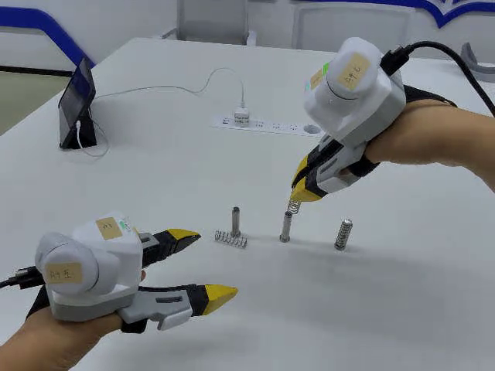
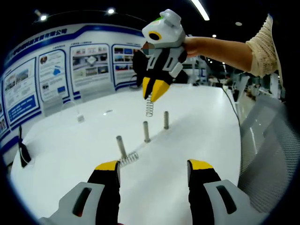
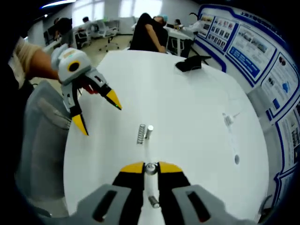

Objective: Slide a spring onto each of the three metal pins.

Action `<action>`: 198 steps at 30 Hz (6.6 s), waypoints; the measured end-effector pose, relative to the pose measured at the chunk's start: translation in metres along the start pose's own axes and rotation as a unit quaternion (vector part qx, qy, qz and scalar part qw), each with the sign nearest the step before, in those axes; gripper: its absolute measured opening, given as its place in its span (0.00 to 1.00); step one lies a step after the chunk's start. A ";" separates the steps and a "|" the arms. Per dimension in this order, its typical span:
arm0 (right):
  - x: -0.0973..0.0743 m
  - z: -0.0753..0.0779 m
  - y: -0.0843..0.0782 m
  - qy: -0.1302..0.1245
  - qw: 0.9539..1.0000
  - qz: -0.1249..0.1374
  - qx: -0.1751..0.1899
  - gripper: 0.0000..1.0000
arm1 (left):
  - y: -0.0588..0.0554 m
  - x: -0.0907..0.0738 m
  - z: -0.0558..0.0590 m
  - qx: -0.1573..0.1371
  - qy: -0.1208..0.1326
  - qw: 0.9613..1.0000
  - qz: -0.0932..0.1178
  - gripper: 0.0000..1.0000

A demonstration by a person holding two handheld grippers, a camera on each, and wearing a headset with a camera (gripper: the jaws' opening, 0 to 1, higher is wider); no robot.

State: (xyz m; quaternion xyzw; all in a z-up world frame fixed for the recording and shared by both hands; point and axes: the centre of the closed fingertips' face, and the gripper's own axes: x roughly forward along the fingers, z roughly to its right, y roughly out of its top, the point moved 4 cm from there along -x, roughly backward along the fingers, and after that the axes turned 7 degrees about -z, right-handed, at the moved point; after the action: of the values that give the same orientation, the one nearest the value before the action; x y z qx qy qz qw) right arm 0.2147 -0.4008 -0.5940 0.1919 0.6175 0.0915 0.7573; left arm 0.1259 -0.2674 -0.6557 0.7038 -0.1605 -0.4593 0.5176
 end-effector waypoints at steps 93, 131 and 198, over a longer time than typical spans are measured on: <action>0.070 -0.007 -0.027 0.030 0.997 -0.052 0.041 0.18 | -0.012 -0.001 -0.005 -0.017 0.005 1.000 -0.006 0.58; 0.084 -0.016 0.006 0.033 0.999 -0.021 0.033 0.25 | -0.012 -0.004 -0.009 -0.017 0.008 1.000 -0.004 0.58; 0.091 -0.056 0.008 0.051 0.998 -0.024 0.019 0.12 | -0.014 -0.002 -0.005 -0.008 0.001 1.000 -0.018 0.56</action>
State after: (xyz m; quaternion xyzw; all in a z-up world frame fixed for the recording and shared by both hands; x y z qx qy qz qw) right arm 0.1813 -0.3499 -0.6820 0.1861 0.6614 0.0712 0.7231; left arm 0.1251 -0.2577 -0.6667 0.7027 -0.1441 -0.4692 0.5150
